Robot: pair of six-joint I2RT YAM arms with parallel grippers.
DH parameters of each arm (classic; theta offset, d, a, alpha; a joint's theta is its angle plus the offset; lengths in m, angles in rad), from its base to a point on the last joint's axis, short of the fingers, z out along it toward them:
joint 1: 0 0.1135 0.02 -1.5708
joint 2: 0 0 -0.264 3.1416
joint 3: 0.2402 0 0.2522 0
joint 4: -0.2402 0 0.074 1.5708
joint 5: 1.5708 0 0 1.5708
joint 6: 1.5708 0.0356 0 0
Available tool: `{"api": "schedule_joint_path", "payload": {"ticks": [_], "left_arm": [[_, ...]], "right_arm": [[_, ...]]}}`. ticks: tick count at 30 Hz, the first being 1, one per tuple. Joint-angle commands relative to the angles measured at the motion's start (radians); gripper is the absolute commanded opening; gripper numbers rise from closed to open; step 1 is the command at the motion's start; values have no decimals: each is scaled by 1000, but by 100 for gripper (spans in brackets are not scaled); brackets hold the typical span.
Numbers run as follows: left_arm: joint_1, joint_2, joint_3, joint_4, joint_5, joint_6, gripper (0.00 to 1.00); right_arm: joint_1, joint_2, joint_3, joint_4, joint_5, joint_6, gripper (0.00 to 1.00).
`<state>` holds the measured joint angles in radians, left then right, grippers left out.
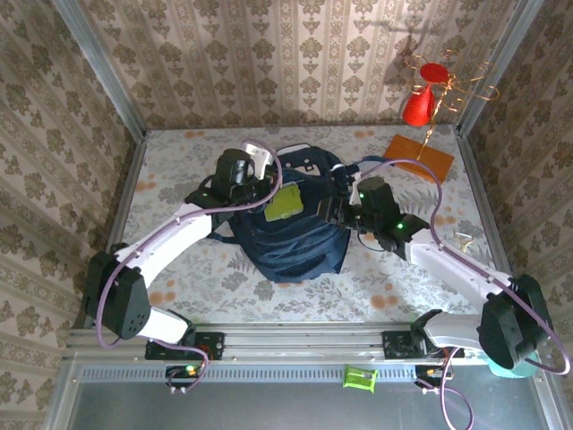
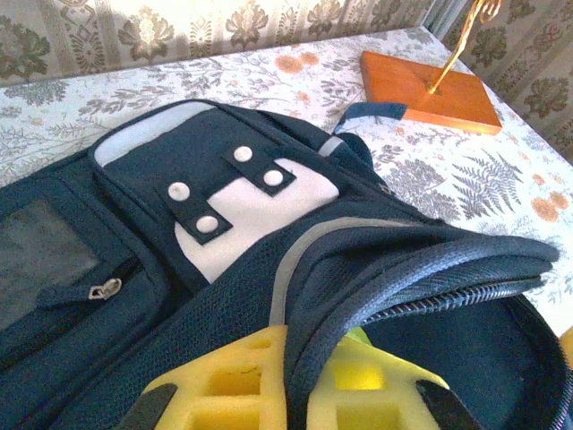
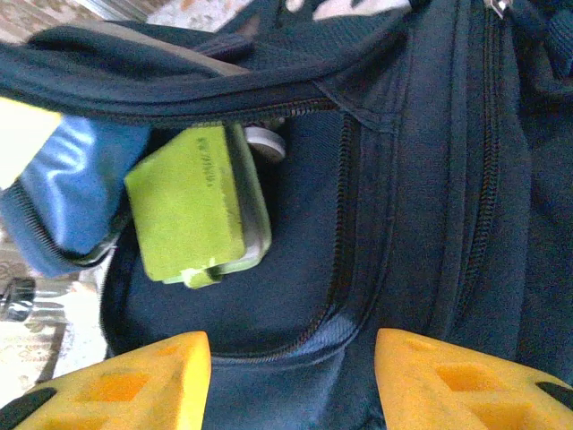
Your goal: Pack the student bag
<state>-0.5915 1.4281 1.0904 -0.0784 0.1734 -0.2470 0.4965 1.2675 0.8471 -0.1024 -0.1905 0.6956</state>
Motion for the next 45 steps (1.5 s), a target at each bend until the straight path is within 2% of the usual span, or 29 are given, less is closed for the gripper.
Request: {"api": "schedule_joint_path", "payload": {"ticks": [1,10,14,19,20,23,26,30,33,35,39,42,45], "left_arm": [[-8,-67,-31,3,-48,-10,0],[-104,-108,-129,11,-119,-64,0],[-153,-57,-117,46,-134,-81,0],[-211,73,-8,60,-122,-77,0],[-224,101,15,63,-124,-78,3],[-248,173,71,58,-112,-76,20],[-256,183,97,15,-90,-50,36],[-252,77,35,3,-94,12,51],[-215,-18,-40,15,-106,10,64],[-156,-58,-91,44,-90,-20,70],[-1,-26,-92,15,-32,-93,70],[69,33,-42,-57,-21,-86,69],[108,63,-43,-88,-16,-90,69]], "right_arm": [[-34,111,76,-37,0,-16,51],[-127,427,364,-56,-143,-101,35],[-154,501,472,-94,-183,-134,33],[-211,519,564,-167,-173,-167,35],[-221,516,584,-199,-149,-182,36],[-241,483,625,-325,-20,-230,39],[-243,406,579,-392,120,-261,42],[-224,263,426,-350,113,-242,44],[-162,169,315,-296,65,-218,45],[-118,133,239,-248,18,-194,45],[-39,132,148,-165,-33,-134,45],[-34,166,109,-64,-113,-93,44],[-40,209,140,-71,-96,-117,44]]}}
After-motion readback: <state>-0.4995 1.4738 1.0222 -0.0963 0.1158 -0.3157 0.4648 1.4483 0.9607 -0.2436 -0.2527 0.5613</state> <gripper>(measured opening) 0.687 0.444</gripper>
